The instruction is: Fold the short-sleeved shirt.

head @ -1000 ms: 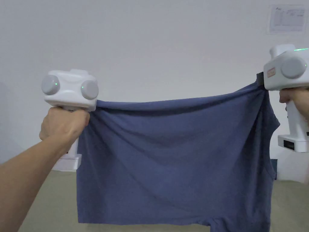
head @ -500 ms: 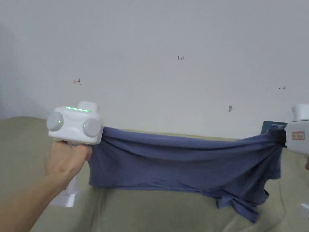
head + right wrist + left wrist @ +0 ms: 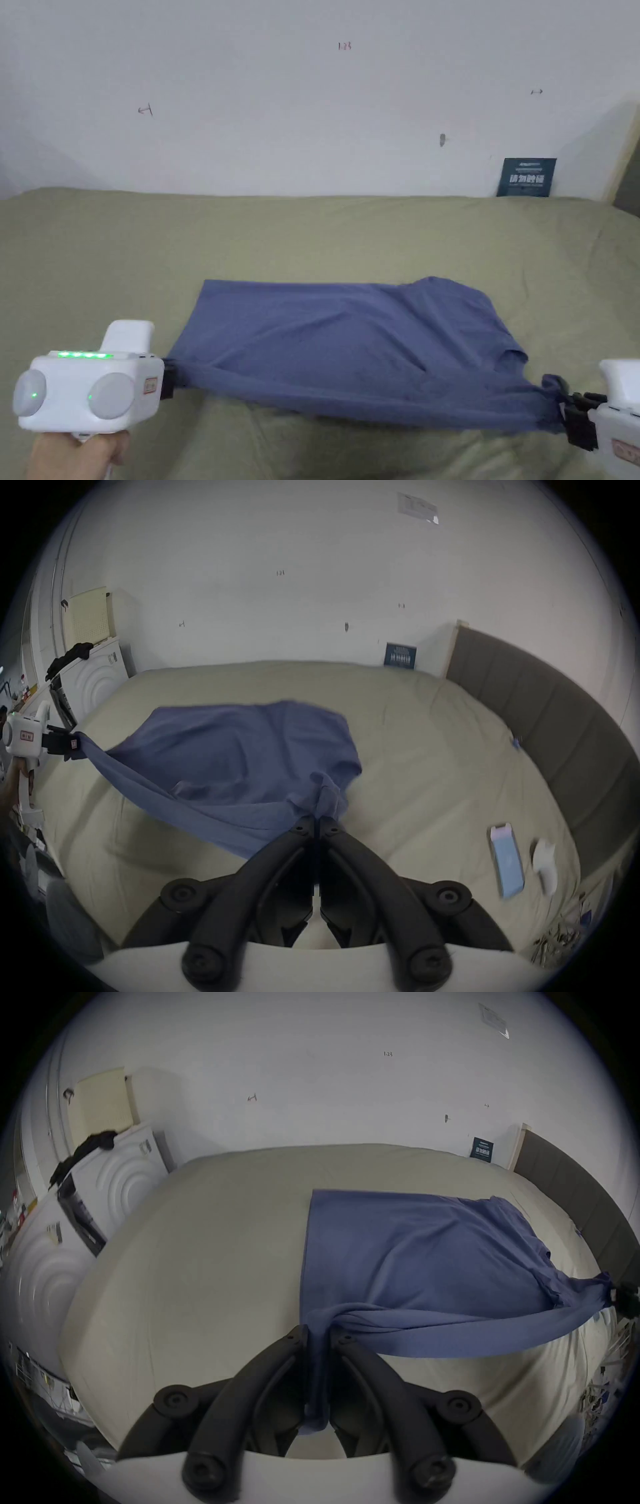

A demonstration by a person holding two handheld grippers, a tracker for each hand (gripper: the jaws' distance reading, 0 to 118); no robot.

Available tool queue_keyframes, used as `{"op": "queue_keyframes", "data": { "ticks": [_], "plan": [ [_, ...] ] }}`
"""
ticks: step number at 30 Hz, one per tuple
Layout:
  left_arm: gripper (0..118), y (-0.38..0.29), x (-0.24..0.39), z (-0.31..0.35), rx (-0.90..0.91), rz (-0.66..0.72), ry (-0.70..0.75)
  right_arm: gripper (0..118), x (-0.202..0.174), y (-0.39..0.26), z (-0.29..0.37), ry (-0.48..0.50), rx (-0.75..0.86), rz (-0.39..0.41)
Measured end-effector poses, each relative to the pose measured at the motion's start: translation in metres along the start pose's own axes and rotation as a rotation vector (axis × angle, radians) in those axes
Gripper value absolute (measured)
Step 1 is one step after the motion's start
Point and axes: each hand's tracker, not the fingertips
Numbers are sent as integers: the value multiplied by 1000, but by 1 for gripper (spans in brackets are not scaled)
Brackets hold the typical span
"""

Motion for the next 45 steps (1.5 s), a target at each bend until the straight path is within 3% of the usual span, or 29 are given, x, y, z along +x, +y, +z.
{"op": "queue_keyframes", "data": {
  "ticks": [10,23,24,25,26,27,28,29,33,35,37,38,39,40,41,43,45],
  "plan": [
    [12,-89,-13,63,-29,31,-40,4,-2,-79,73,21,-11,-80],
    [12,-133,-15,59,-137,54,-72,5,-1,-114,58,13,-116,-105],
    [12,-134,-15,60,-140,56,-75,13,-2,-114,57,10,-120,-101],
    [21,-134,-14,60,-143,57,-75,47,-4,-114,57,-2,-127,-96],
    [46,-134,-12,62,-143,55,-69,83,-3,-115,57,-20,-134,-88],
    [80,-134,-12,64,-138,55,-60,106,-1,-115,57,-10,-155,-86],
    [112,-137,-14,64,-136,58,-55,112,0,-115,58,-7,-144,-92],
    [118,-138,-15,66,-123,65,-57,111,-1,-115,63,-9,-120,-98],
    [118,-132,-14,89,-61,106,-45,111,-7,-105,76,-28,-73,-101],
    [118,-128,-11,106,-11,124,-69,111,-13,-99,86,-6,-26,-143],
    [111,-128,-8,122,43,135,-85,108,-21,-95,98,-6,-9,-165],
    [98,-129,-6,131,78,145,-74,97,-26,-94,103,-4,-9,-164],
    [78,-131,-6,138,101,144,-78,74,-30,-95,109,-6,5,-167],
    [47,-135,-6,144,123,151,-70,34,-36,-97,117,-23,61,-174],
    [27,-138,-7,148,125,148,-61,10,-40,-101,122,-45,87,-171],
    [19,-147,-13,153,133,149,-45,9,-48,-106,127,-89,91,-157],
    [18,-155,-22,153,127,153,-39,9,-47,-111,130,-49,94,-188]
  ]
}}
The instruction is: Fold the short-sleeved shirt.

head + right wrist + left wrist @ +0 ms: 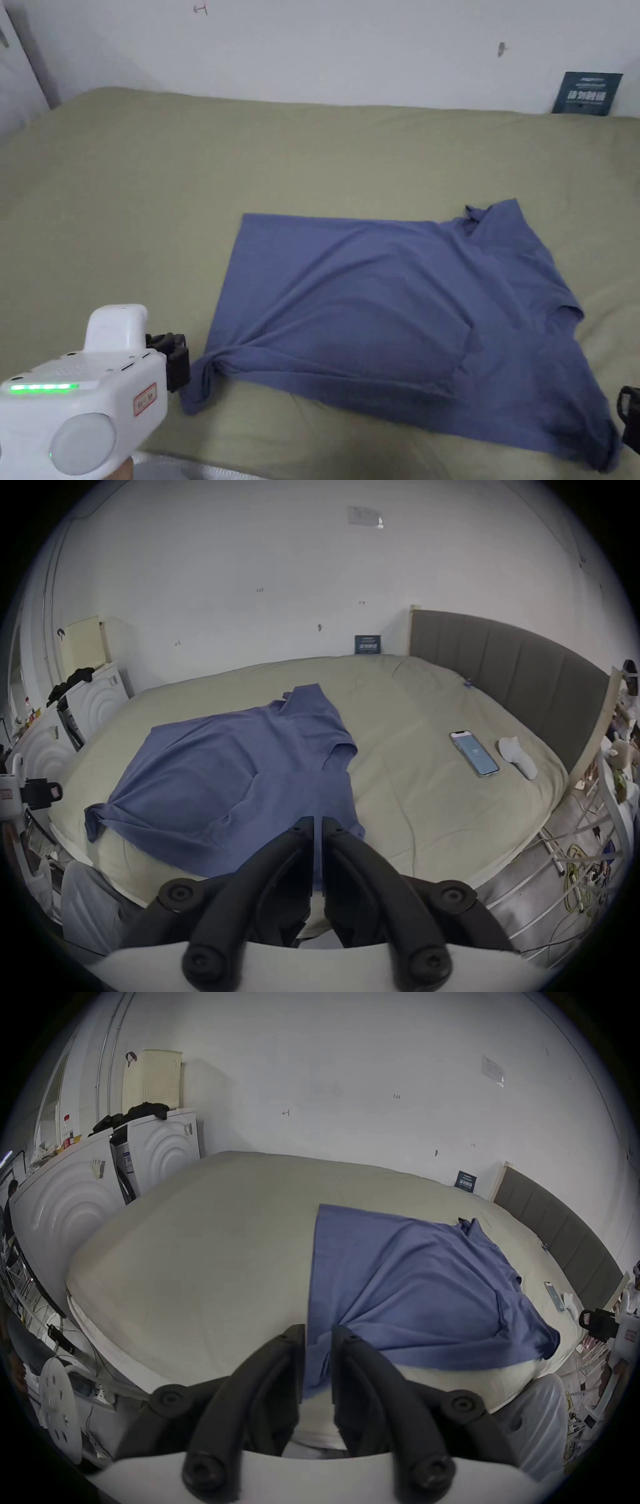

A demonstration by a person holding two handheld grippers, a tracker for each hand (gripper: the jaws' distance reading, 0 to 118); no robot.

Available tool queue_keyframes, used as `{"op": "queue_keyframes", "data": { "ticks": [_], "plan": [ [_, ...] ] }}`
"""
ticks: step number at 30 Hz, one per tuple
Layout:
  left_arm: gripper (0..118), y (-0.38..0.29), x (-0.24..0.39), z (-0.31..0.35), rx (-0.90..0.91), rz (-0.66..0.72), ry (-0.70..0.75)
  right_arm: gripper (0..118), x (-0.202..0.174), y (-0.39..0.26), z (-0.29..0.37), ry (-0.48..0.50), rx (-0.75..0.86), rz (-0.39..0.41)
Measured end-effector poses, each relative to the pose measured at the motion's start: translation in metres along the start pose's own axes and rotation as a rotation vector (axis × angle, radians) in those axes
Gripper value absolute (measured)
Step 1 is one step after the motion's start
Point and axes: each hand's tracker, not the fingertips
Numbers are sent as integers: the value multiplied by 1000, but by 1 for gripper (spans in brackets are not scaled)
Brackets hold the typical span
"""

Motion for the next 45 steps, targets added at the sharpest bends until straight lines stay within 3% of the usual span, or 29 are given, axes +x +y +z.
{"op": "queue_keyframes", "data": {
  "ticks": [1,5,11,15,16,18,19,25,27,30,32,35,36,38,39,45],
  "plan": [
    [10,-3,-4,-2,-26,0,0,7,1,-3,-3,11,-15,-15],
    [4,-17,-15,-16,-77,-10,15,5,0,-11,-13,-1,-52,-2],
    [3,-22,-16,-37,-151,-25,-1,2,0,-17,-20,5,-87,4],
    [4,-23,-25,-57,-197,34,-6,2,4,-17,-22,8,-98,-4],
    [24,-22,-25,-63,-218,15,18,2,5,-17,-24,10,-101,-5],
    [96,-22,-24,-74,-234,-8,55,2,8,-16,-26,9,-108,4],
    [108,-23,-23,-82,-260,-2,56,2,10,-16,-27,7,-112,10],
    [104,-23,-18,-117,-338,-11,72,2,21,-15,-36,0,-138,41],
    [87,-20,-12,-119,-346,-13,62,2,26,-16,-41,-10,-153,38],
    [72,-16,-6,-119,-324,-21,33,2,38,-18,-48,-19,-176,23],
    [13,-13,3,-111,-324,-25,16,2,42,-18,-51,-28,-189,22],
    [11,-11,11,-106,-335,-27,-6,2,49,-16,-56,-14,-209,30],
    [11,-13,13,-104,-330,-31,1,10,49,-15,-57,-11,-218,40],
    [11,-14,14,-102,-332,-26,3,101,48,-13,-59,10,-233,63],
    [11,-11,15,-100,-334,-18,1,118,48,-13,-62,36,-260,69],
    [11,-8,20,-96,-333,-15,0,108,44,-17,-81,85,-306,91]
  ]
}}
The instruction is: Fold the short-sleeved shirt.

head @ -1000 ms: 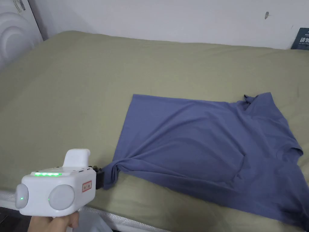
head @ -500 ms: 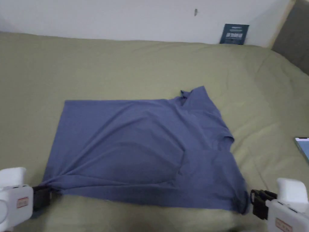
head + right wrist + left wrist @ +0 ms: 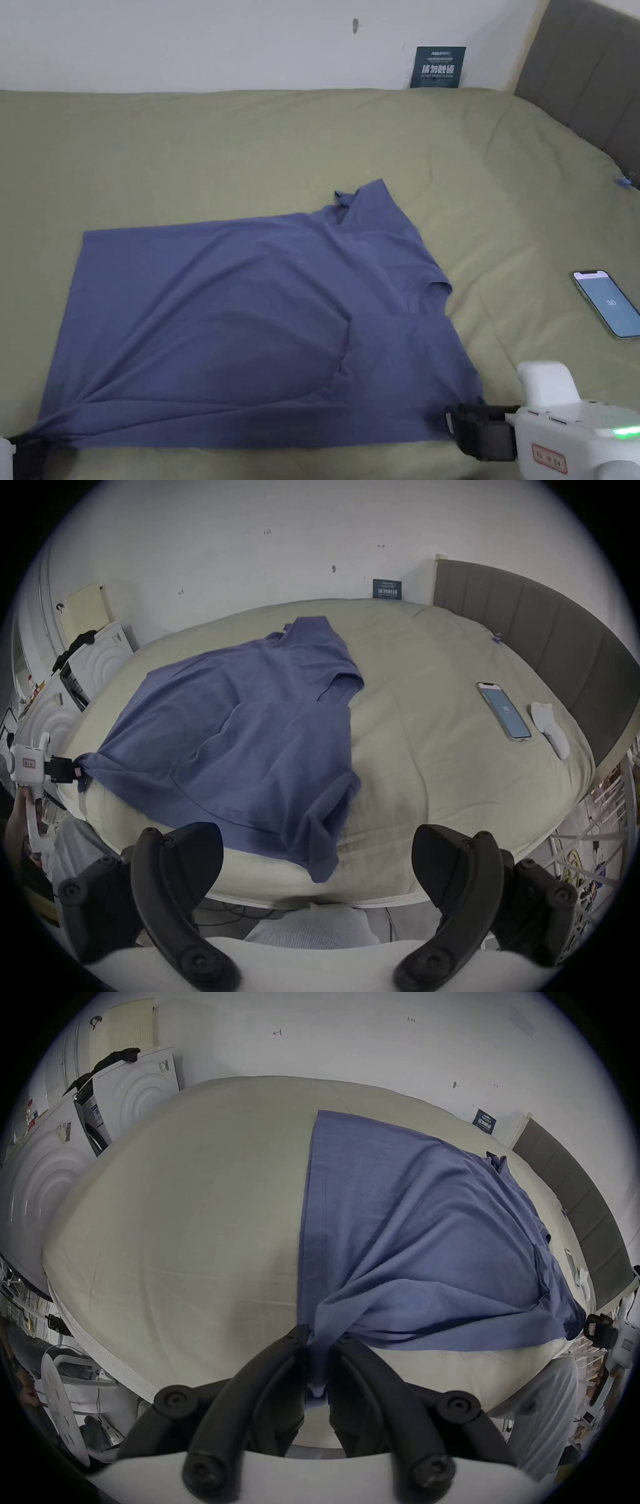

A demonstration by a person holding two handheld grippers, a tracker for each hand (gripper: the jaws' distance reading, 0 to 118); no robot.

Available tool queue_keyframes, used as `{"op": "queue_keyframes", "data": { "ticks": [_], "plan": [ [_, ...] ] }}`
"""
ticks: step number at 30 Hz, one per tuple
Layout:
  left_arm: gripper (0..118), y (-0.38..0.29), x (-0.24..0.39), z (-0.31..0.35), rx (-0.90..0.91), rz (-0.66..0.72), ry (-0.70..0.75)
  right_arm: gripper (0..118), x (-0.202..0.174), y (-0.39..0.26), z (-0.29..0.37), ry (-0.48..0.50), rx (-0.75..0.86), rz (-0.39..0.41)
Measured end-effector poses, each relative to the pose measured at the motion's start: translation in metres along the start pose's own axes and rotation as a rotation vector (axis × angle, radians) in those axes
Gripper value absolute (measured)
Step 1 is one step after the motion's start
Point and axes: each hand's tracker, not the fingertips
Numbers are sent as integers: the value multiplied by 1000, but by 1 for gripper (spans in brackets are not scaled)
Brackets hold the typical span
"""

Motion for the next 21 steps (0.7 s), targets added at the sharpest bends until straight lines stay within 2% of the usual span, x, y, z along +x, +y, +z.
{"op": "queue_keyframes", "data": {
  "ticks": [2,4,5,6,7,13,21],
  "plan": [
    [11,2,-2,-1,-5,-4,1,82,0,1,-12,10,-42,21],
    [11,2,-2,0,-10,-7,3,36,2,-2,-18,-14,-53,36],
    [11,2,-3,0,-10,-7,2,25,4,-3,-19,-12,-54,39],
    [11,3,-5,-1,-11,-7,1,20,6,-4,-19,-11,-54,39],
    [11,3,-5,0,-12,-6,0,11,9,-4,-18,3,-55,28],
    [11,4,-7,11,2,-24,-14,7,15,-3,6,19,0,-26],
    [11,28,-12,25,42,-53,-45,7,10,38,26,14,79,6]
  ]
}}
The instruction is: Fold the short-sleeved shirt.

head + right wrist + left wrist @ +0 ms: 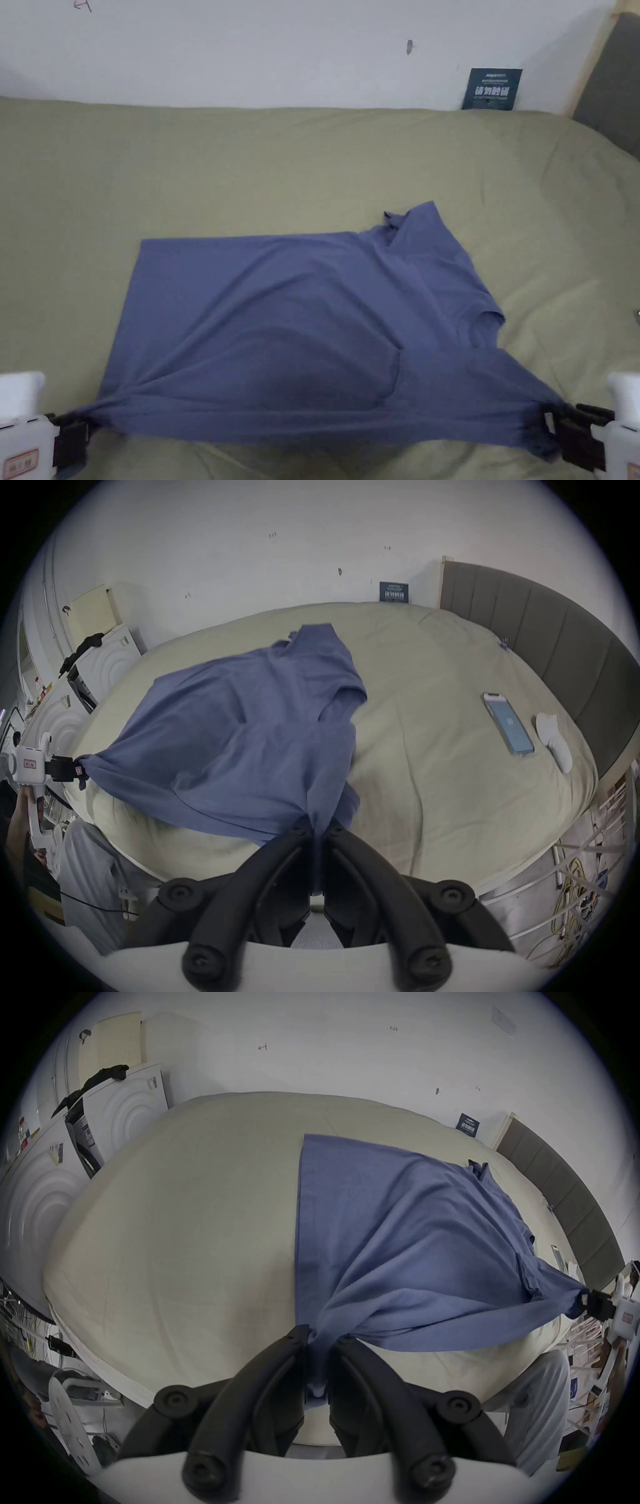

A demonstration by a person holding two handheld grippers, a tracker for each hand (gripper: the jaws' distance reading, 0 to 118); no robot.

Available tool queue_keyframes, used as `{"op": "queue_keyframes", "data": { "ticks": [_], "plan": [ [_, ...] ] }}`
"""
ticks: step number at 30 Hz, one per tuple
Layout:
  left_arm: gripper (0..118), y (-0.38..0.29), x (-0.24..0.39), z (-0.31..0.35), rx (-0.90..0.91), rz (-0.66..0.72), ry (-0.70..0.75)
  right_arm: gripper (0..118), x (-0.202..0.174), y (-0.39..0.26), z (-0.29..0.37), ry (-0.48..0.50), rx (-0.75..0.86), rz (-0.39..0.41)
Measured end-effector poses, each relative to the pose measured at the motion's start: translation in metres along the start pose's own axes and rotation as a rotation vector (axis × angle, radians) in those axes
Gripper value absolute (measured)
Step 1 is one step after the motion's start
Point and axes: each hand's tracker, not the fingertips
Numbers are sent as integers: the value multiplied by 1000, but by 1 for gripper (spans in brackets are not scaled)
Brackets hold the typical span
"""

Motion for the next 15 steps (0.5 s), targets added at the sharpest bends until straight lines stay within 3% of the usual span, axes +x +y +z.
{"op": "queue_keyframes", "data": {
  "ticks": [8,15],
  "plan": [
    [11,54,-4,-15,5,-43,-19,7,0,81,-31,-11,44,59],
    [11,113,-3,-67,-31,-53,-35,7,-1,141,-105,-49,-1,92]
  ]
}}
